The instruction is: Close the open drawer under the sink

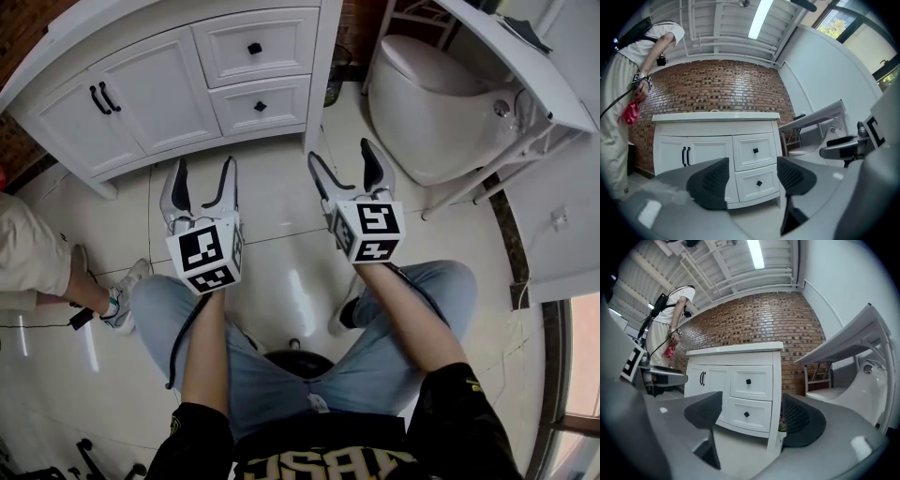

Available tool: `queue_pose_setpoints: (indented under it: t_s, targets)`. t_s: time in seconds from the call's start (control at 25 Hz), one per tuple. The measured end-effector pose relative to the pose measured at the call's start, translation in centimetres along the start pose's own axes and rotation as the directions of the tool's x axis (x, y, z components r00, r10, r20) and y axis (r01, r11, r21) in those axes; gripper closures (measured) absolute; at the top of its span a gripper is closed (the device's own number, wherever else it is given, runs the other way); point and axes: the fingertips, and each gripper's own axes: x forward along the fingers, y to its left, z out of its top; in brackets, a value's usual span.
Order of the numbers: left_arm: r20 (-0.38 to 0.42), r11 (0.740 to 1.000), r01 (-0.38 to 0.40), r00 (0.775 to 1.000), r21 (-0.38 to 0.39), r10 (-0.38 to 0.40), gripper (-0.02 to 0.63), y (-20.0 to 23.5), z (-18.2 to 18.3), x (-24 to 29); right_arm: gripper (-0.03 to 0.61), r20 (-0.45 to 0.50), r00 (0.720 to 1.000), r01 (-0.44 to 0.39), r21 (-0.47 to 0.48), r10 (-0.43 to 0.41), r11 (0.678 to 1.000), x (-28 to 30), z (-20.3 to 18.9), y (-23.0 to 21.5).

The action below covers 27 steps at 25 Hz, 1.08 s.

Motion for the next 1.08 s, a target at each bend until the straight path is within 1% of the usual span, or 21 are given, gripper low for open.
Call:
queue_pose_setpoints:
  t_s: [0.12,0.36,0.52,0.68,0.8,1.08]
  targets:
    - [-0.002,1.000,-0.005,1.000,-0.007,0.005,0.289,-0.4,-0.1,0.0,0.184,-0.007,1.000,0.005,-0.020,-0.005,1.000,0.0,-0.2,0.3]
    - [-0.019,0.999,-0.013,1.000,-0.039,0.012,0.279,-0.3,-0.9,0.5,0.184,0.035,0.998,0.047,0.017,-0.048,0.999,0.7,1.8,-1.2]
    - [-0.016,0.996,-0.034,0.999,-0.078,0.032,0.278,0.6,-0.7,0.4,0.184,0.050,0.997,0.056,0.000,-0.056,0.998,1.1,2.7,-1.5]
    - [-0.011,0.994,-0.045,0.999,-0.099,0.044,0.278,1.2,-0.4,0.3,0.184,0.060,0.996,0.060,-0.018,-0.059,0.998,1.0,3.3,-1.8]
    - [-0.011,0.994,-0.040,0.999,-0.104,0.039,0.278,1.2,-0.4,0.4,0.184,0.055,0.997,0.061,-0.025,-0.060,0.998,1.1,3.3,-2.0]
    - [-0.004,0.995,-0.018,1.000,-0.102,0.018,0.278,0.6,-0.3,0.3,0.184,0.046,0.995,0.091,-0.005,-0.090,0.996,0.8,3.2,-3.3]
